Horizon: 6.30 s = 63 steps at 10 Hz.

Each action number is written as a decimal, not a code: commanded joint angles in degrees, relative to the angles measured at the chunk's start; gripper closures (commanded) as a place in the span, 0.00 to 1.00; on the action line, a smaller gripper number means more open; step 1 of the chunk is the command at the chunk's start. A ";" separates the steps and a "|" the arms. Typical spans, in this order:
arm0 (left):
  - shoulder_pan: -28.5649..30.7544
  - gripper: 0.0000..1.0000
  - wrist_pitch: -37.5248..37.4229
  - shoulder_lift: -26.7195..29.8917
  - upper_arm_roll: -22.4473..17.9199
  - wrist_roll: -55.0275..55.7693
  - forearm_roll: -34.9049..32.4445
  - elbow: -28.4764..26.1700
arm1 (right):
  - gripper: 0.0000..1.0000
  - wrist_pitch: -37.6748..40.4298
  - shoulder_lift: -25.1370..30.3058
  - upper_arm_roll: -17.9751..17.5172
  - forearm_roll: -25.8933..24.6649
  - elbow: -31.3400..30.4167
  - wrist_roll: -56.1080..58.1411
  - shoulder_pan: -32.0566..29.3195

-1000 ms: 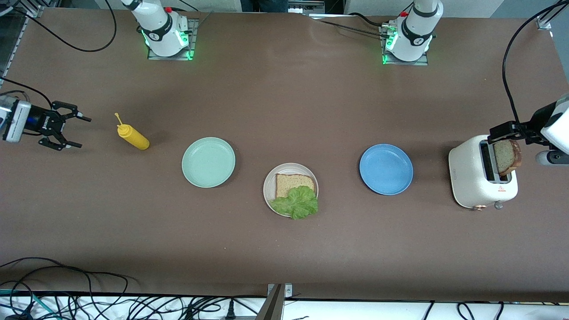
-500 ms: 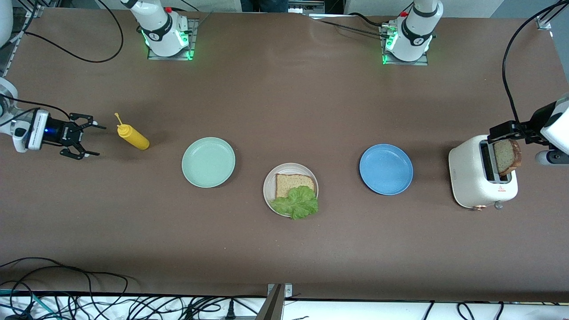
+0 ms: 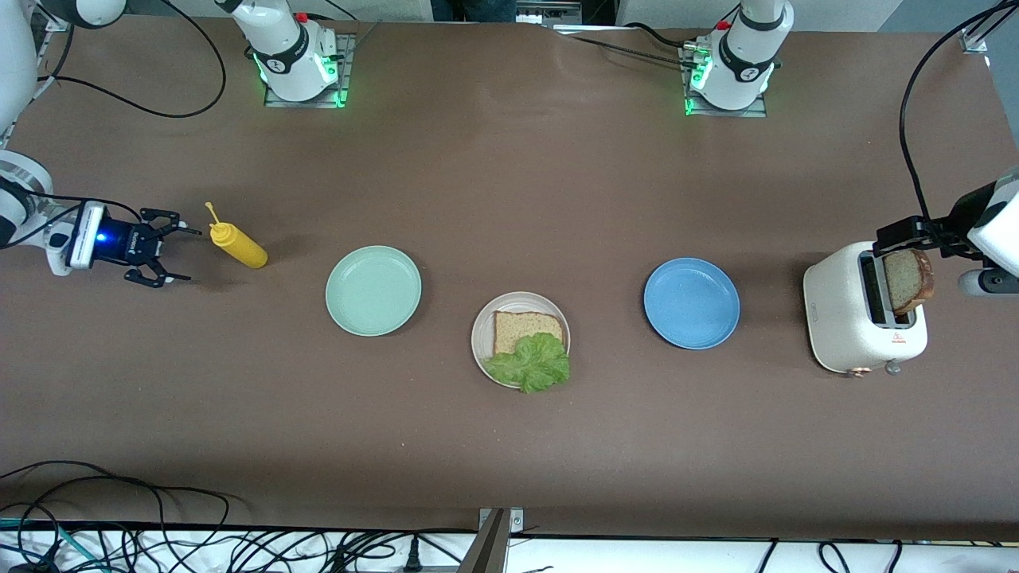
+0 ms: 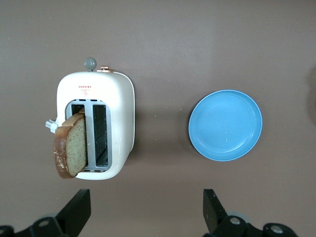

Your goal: Make sandwich on beige plate with both arms

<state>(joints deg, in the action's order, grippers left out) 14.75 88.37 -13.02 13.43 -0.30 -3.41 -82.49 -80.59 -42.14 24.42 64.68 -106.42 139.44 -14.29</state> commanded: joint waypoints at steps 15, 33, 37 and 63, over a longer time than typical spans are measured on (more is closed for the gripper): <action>0.02 0.00 -1.10 0.36 0.19 0.30 -0.81 0.57 | 1.00 -0.95 3.00 -4.91 5.11 9.28 -15.27 9.34; 0.02 0.00 -1.27 0.28 0.19 0.30 -0.81 0.57 | 1.00 -43.60 -0.12 -4.91 -91.45 28.02 -129.30 67.97; 0.02 0.00 -1.27 0.28 0.19 0.21 -0.81 0.57 | 1.00 -39.83 -5.14 -4.82 -106.14 28.11 -143.46 73.87; 5.80 0.00 1.87 -3.49 -0.16 -3.37 -1.42 0.57 | 1.00 -5.20 11.05 -0.60 0.25 -7.13 -0.89 10.43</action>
<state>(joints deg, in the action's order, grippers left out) 18.09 88.49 -14.34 12.80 -1.26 -3.42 -82.59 -86.82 -30.66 24.87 62.15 -111.35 131.84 -2.37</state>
